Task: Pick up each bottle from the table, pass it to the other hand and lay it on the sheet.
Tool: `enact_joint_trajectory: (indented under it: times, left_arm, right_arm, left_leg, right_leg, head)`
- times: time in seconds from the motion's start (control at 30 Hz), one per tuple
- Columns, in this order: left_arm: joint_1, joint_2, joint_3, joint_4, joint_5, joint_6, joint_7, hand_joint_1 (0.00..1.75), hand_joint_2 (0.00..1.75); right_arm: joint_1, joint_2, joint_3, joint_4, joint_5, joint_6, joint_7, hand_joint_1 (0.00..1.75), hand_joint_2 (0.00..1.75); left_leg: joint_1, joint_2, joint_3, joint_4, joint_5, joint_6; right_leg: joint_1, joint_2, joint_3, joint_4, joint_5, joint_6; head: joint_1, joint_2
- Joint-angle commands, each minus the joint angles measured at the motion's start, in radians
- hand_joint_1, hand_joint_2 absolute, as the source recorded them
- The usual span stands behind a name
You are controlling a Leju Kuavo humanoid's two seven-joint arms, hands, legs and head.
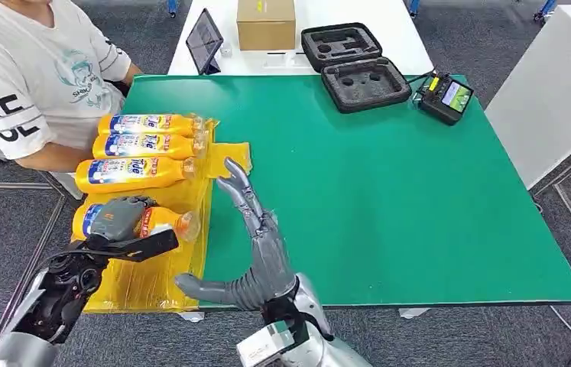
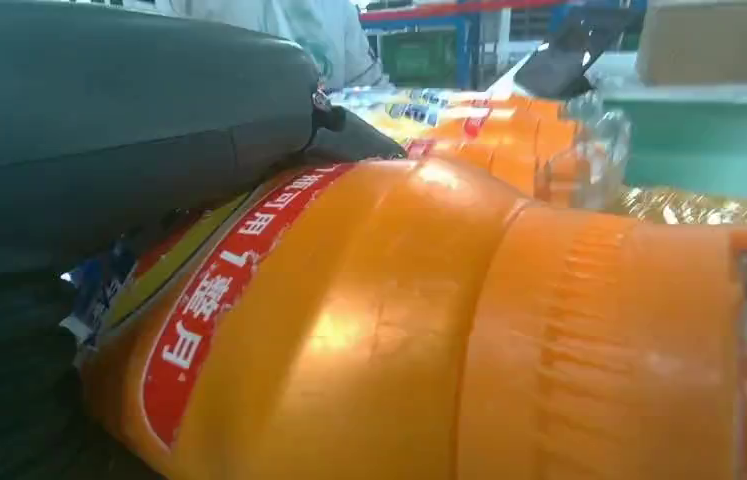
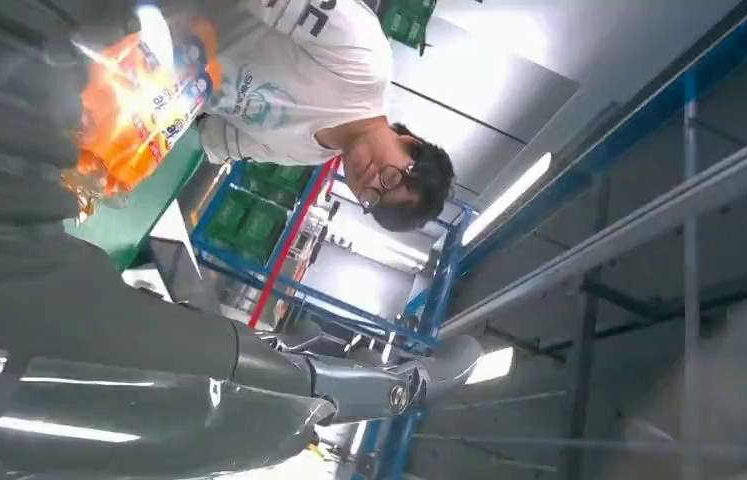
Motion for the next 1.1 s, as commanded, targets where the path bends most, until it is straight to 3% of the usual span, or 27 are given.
enact_joint_trajectory:
  times: [0.03, 0.23, 0.6, 0.67, 0.7, 0.73, 0.77, 0.87, 0.9, 1.1]
  left_arm:
    - [-0.123, 0.005, -0.079, 0.239, 0.001, -0.075, -0.007, 1.75, 1.75]
    - [-0.209, -0.033, -0.124, 0.481, -0.032, -0.100, -0.011, 1.75, 1.75]
    - [-0.247, -0.051, -0.121, 0.580, 0.029, -0.248, -0.073, 1.75, 1.75]
    - [-0.243, -0.050, -0.123, 0.584, 0.045, -0.276, -0.086, 1.66, 1.75]
    - [-0.238, -0.051, -0.119, 0.588, 0.054, -0.284, -0.091, 1.36, 1.75]
    - [-0.237, -0.054, -0.116, 0.592, 0.068, -0.300, -0.096, 0.37, 1.75]
    - [-0.234, -0.055, -0.112, 0.594, 0.084, -0.320, -0.103, 0.00, 1.75]
    - [-0.230, -0.059, -0.092, 0.599, 0.133, -0.377, -0.120, 0.00, 1.75]
    - [-0.227, -0.061, -0.082, 0.598, 0.159, -0.411, -0.126, 0.00, 0.00]
    - [-0.228, -0.075, -0.008, 0.605, 0.300, -0.571, -0.132, 0.00, 0.00]
  right_arm:
    - [-0.054, -0.001, 0.044, 0.099, -0.011, 0.031, 0.001, 0.00, 1.75]
    - [-0.072, 0.039, 0.032, 0.143, -0.011, 0.080, 0.001, 0.00, 1.75]
    - [-0.077, 0.054, 0.012, 0.174, -0.013, 0.105, 0.001, 0.00, 1.75]
    - [-0.074, 0.055, 0.007, 0.174, -0.016, 0.111, 0.001, 0.00, 1.75]
    - [-0.071, 0.054, 0.005, 0.173, -0.017, 0.111, 0.001, 0.00, 1.75]
    - [-0.068, 0.054, 0.002, 0.173, -0.013, 0.112, 0.001, 0.00, 1.75]
    - [-0.066, 0.056, -0.003, 0.177, -0.010, 0.117, 0.001, 0.00, 1.75]
    - [-0.064, 0.059, -0.011, 0.185, -0.003, 0.122, 0.001, 0.00, 1.75]
    - [-0.062, 0.060, -0.014, 0.184, 0.000, 0.120, 0.001, 0.00, 1.75]
    - [-0.057, 0.064, -0.024, 0.199, 0.005, 0.121, 0.001, 0.00, 1.75]
  left_leg:
    - [0.001, -0.001, 0.004, -0.001, -0.001, -0.001]
    - [0.000, -0.001, 0.007, -0.001, -0.001, -0.002]
    - [0.000, 0.000, 0.015, -0.003, 0.000, -0.002]
    - [0.000, 0.001, 0.016, -0.003, 0.000, -0.002]
    - [0.000, 0.002, 0.017, -0.004, 0.000, -0.003]
    - [0.000, 0.002, 0.019, -0.003, -0.001, -0.002]
    - [0.000, 0.002, 0.019, -0.004, -0.001, -0.003]
    - [0.000, 0.002, 0.021, -0.004, -0.001, -0.003]
    - [0.000, 0.002, 0.020, -0.003, -0.001, -0.003]
    - [-0.001, 0.001, 0.021, -0.004, -0.001, -0.002]
  right_leg:
    - [0.000, 0.000, 0.005, -0.001, -0.002, -0.001]
    - [0.000, 0.000, 0.007, -0.001, -0.001, -0.001]
    - [0.000, 0.002, 0.014, -0.002, 0.001, -0.003]
    - [0.000, 0.002, 0.015, -0.002, 0.001, -0.004]
    - [0.000, 0.003, 0.016, -0.003, 0.002, -0.004]
    - [0.000, 0.003, 0.017, -0.002, 0.001, -0.004]
    - [0.000, 0.003, 0.018, -0.003, 0.001, -0.004]
    - [0.000, 0.003, 0.019, -0.003, 0.001, -0.004]
    - [0.000, 0.003, 0.019, -0.002, 0.001, -0.004]
    - [-0.001, 0.003, 0.020, -0.003, 0.000, -0.003]
  head:
    - [0.000, 0.000]
    - [0.000, 0.000]
    - [0.000, 0.000]
    - [0.000, 0.000]
    - [0.000, 0.000]
    - [0.000, 0.000]
    - [0.000, 0.000]
    - [0.000, 0.000]
    - [0.000, 0.000]
    - [0.000, 0.000]
